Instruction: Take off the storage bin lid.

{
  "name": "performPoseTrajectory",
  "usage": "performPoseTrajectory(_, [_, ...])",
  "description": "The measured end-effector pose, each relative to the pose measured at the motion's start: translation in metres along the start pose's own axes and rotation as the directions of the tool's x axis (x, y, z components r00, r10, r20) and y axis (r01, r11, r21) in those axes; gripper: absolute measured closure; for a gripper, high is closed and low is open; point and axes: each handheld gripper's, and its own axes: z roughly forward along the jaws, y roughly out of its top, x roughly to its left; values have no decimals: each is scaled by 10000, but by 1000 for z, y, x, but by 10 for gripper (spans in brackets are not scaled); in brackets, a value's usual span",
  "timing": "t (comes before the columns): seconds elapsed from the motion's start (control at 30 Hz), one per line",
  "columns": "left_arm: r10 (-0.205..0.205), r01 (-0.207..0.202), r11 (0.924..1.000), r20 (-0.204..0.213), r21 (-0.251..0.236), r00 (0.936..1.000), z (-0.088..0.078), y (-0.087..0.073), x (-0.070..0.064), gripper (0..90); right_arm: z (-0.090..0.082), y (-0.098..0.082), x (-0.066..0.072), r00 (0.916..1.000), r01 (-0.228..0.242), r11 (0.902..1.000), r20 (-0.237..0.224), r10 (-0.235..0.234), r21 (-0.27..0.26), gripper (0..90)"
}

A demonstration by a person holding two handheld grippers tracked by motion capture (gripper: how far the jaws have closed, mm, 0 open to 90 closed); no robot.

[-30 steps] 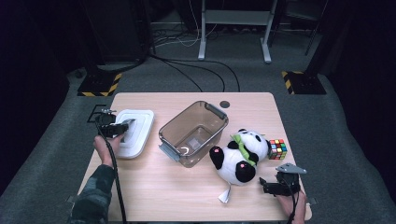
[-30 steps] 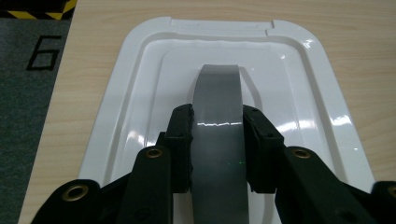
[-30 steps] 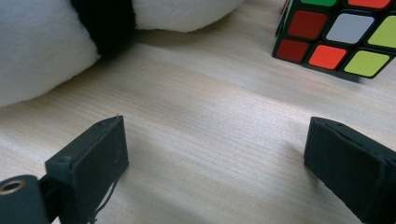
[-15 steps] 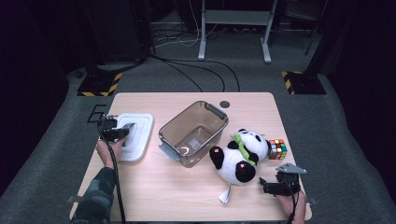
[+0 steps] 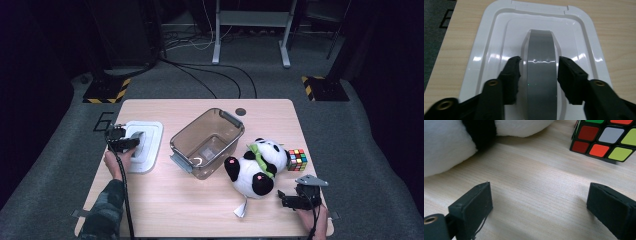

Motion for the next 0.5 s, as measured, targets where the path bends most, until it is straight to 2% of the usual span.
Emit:
performPoseTrajectory(0.07, [-149, 149, 9999, 160, -26, 9998, -2, 0, 0, 387, 0, 0, 0, 10000, 1, 10000, 4, -1, -1, 55])
performPoseTrajectory(0.2, [325, -326, 9995, 503, 14, 9982, -13, 2, -3, 202, 0, 0, 0, 10000, -1, 10000, 1, 1, 0, 55])
performPoseTrajectory(0.23, [325, -326, 9995, 503, 14, 9982, -13, 2, -3, 158, 0, 0, 0, 10000, 2, 10000, 2, -2, 1, 56])
performPoseTrajectory(0.27, [380, -376, 9993, 823, -72, 9959, -19, 2, -5, 144, 0, 0, 0, 10000, -1, 10000, 3, 1, -2, 56])
performPoseTrajectory(0.33, [751, -737, 9971, 822, -199, 9938, -27, 1, -9, 113, 0, 0, 0, 10000, 1, 10000, 1, -1, 0, 56])
performPoseTrajectory(0.4, [1000, -980, 9949, 955, -252, 9904, -33, -1, -13, 54, 0, 0, 0, 10000, 1, 10000, 1, -1, -1, 56])
performPoseTrajectory(0.5, [1376, -1334, 9901, 1079, -446, 9846, -42, -6, -18, 16, 0, 0, 0, 10000, 2, 10000, 2, -2, -1, 56])
